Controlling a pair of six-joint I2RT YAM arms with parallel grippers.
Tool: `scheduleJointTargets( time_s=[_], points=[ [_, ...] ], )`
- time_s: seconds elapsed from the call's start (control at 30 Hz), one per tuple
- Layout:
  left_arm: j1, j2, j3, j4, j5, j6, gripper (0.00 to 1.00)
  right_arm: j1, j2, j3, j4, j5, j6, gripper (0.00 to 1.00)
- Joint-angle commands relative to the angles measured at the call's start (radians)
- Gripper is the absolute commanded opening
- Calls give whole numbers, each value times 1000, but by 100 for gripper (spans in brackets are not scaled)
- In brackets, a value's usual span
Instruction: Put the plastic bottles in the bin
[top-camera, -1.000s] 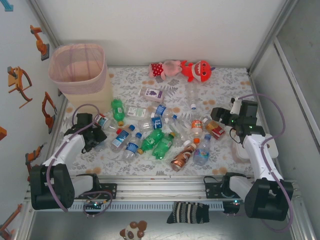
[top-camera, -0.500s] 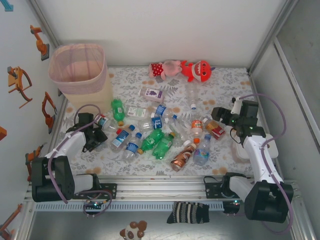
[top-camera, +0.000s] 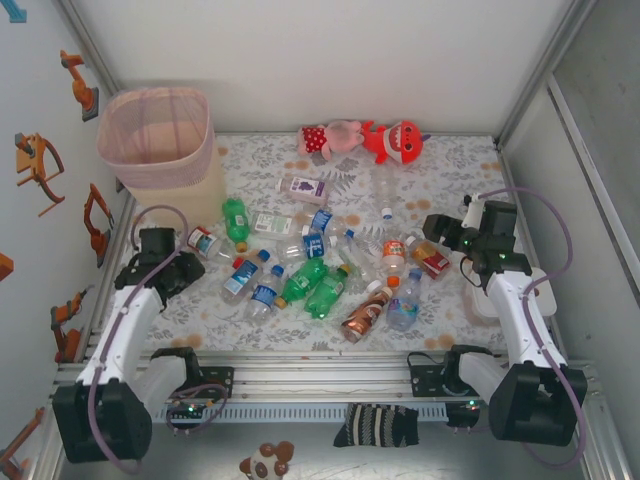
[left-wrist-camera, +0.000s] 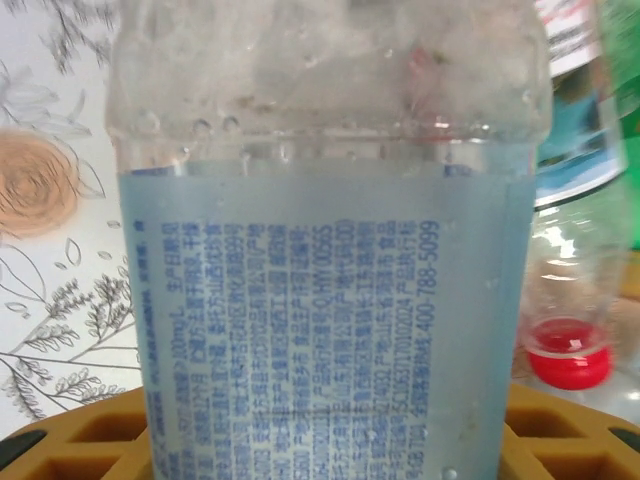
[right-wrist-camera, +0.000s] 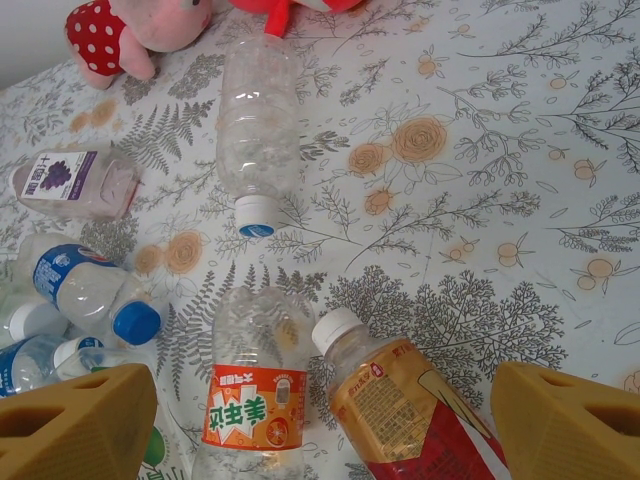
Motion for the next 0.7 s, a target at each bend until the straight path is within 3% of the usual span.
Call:
scheduleJointTargets(
  time_s=[0.0, 0.33, 0.67],
  points=[
    [4, -57, 85, -78, -4, 59, 51, -1, -23, 38, -17, -1, 5, 86],
    [4, -29, 395, -145, 120, 296, 49, -1, -17, 66, -47, -2, 5, 86],
    [4, 183, 773, -126, 232, 390, 49, -2, -19, 121, -108, 7, -3, 86]
  ],
)
